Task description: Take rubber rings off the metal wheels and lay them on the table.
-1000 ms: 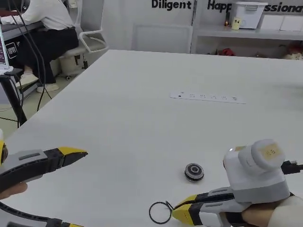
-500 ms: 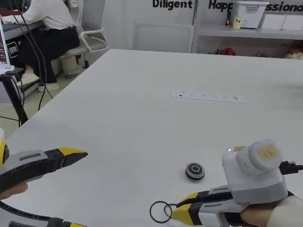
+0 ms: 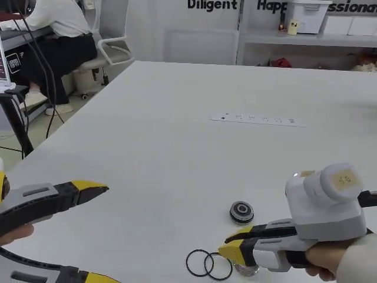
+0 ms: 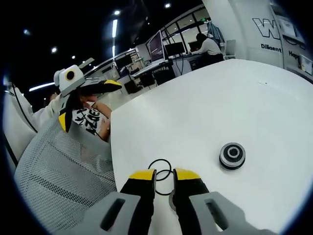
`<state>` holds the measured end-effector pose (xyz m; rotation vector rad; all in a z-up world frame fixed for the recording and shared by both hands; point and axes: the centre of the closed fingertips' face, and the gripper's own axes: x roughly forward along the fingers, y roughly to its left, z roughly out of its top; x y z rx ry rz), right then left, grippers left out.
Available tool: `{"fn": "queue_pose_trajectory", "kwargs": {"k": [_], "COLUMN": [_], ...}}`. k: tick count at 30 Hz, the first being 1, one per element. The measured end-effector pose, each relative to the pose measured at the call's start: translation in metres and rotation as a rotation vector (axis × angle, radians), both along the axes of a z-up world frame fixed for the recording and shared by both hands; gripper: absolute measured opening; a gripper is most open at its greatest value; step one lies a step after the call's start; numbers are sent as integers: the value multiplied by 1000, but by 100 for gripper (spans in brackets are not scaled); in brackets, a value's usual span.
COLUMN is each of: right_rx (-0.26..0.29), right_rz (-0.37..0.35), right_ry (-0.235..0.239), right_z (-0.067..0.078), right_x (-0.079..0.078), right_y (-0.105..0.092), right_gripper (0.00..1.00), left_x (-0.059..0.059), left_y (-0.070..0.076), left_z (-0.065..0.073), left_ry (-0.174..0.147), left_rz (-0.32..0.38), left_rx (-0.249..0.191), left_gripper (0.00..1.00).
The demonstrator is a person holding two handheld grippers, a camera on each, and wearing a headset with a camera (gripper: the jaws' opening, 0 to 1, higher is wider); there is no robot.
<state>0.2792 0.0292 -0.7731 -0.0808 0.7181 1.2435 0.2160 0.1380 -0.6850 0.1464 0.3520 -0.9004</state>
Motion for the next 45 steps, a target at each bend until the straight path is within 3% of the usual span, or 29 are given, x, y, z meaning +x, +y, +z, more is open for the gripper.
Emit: {"fn": "queue_pose_trajectory", "kwargs": {"k": [7, 11, 23, 25, 27, 39, 45], "right_rx": [59, 70, 107, 116, 130, 156, 176], "right_rz": [-59, -92, -118, -110, -108, -124, -147], "right_ry": [-35, -56, -136, -134, -101, -115, -136], "right_z": [23, 30, 61, 65, 68, 91, 106], "right_x": [17, 25, 34, 33, 31, 36, 43], "right_y": [-7, -16, -34, -36, -38, -64, -79], "right_gripper": [13, 13, 17, 19, 22, 35, 39], "left_x": [4, 7, 22, 26, 32, 49, 60], "left_y": [1, -1, -8, -10, -11, -27, -38], "left_z": [4, 12, 33, 37, 40, 51, 58], "left_ry": [-7, -12, -55, -66, -75, -97, -114], "left_rz": [-5, -12, -46, -57, -59, -140, -175], "left_rx": [6, -15, 12, 26, 38, 85, 79], "left_gripper": [96, 97, 98, 98, 98, 98, 98]}}
